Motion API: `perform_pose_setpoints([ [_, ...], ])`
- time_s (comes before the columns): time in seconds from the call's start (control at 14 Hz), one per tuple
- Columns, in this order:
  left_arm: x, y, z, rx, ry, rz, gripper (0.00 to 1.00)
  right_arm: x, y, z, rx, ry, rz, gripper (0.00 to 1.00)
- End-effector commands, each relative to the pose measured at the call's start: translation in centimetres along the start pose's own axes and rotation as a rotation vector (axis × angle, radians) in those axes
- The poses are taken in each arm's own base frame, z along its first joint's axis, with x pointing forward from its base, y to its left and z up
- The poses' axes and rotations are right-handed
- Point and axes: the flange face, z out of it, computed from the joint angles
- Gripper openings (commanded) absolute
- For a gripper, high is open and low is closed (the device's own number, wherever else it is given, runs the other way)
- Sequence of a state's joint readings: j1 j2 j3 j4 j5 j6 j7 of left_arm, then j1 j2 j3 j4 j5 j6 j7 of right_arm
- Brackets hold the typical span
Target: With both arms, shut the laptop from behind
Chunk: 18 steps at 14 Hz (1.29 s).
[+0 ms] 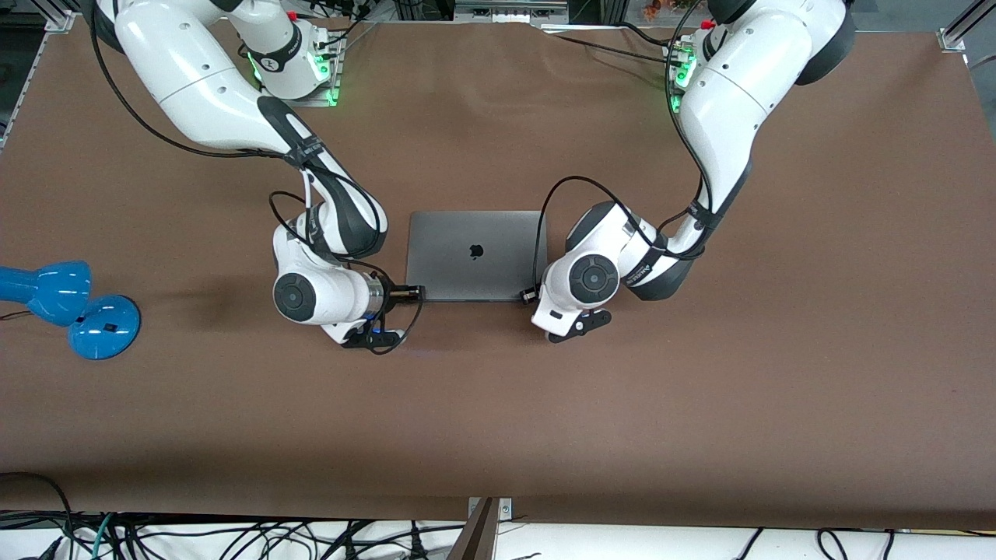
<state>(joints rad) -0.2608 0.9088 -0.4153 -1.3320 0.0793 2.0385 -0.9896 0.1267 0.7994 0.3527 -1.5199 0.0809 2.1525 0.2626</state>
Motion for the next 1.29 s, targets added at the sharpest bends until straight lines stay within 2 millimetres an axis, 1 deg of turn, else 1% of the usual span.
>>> perform_pose_setpoints([
  [0.0, 0.3, -1.0, -3.7, 0.030, 0.025, 0.038, 1.00, -0.7, -1.3, -5.0, -0.073, 0.078, -0.077, 1.00],
  [0.14, 0.0, -2.1, -6.4, 0.071, 0.015, 0.058, 1.00, -1.3, -2.0, -8.4, -0.083, 0.116, -0.091, 1.00],
  [0.21, -0.6, -2.6, -8.0, 0.090, 0.016, 0.070, 1.00, -2.1, -2.3, -10.4, -0.094, 0.112, -0.088, 1.00],
  [0.29, -0.6, -3.3, -9.4, 0.104, 0.015, 0.069, 1.00, -2.8, -2.2, -12.8, -0.111, 0.114, -0.081, 1.00],
  [0.36, -0.7, -4.1, -10.7, 0.119, 0.011, 0.088, 1.00, -3.5, -2.0, -15.0, -0.127, 0.122, -0.075, 1.00],
  [0.43, -1.0, -4.7, -12.3, 0.131, 0.011, 0.103, 1.00, -4.4, -1.8, -17.6, -0.142, 0.132, -0.068, 1.00],
  [0.5, -1.3, -5.6, -13.9, 0.144, 0.012, 0.102, 1.00, -5.3, -1.3, -19.8, -0.159, 0.131, -0.056, 1.00],
  [0.57, -2.1, -6.1, -15.6, 0.148, 0.030, 0.103, 1.00, -6.2, -0.9, -22.2, -0.172, 0.144, -0.044, 1.00],
  [0.64, -2.3, -7.3, -17.2, 0.147, 0.047, 0.099, 1.00, -7.1, -0.5, -24.4, -0.184, 0.152, -0.030, 1.00],
  [0.79, -3.5, -9.7, -20.5, 0.148, 0.077, 0.175, 1.00, -8.9, 1.4, -28.5, -0.208, 0.163, 0.009, 1.00],
  [0.93, -4.9, -12.3, -23.3, 0.154, 0.112, 0.208, 1.00, -10.3, 3.7, -31.6, -0.224, 0.171, 0.056, 1.00],
  [1.07, -6.6, -14.6, -25.4, 0.178, 0.139, 0.274, 1.00, -11.5, 5.4, -34.1, -0.232, 0.192, 0.088, 1.00],
  [1.21, -7.6, -17.5, -27.6, 0.173, 0.141, 0.326, 1.00, -12.7, 7.2, -35.8, -0.240, 0.175, 0.119, 1.00],
])
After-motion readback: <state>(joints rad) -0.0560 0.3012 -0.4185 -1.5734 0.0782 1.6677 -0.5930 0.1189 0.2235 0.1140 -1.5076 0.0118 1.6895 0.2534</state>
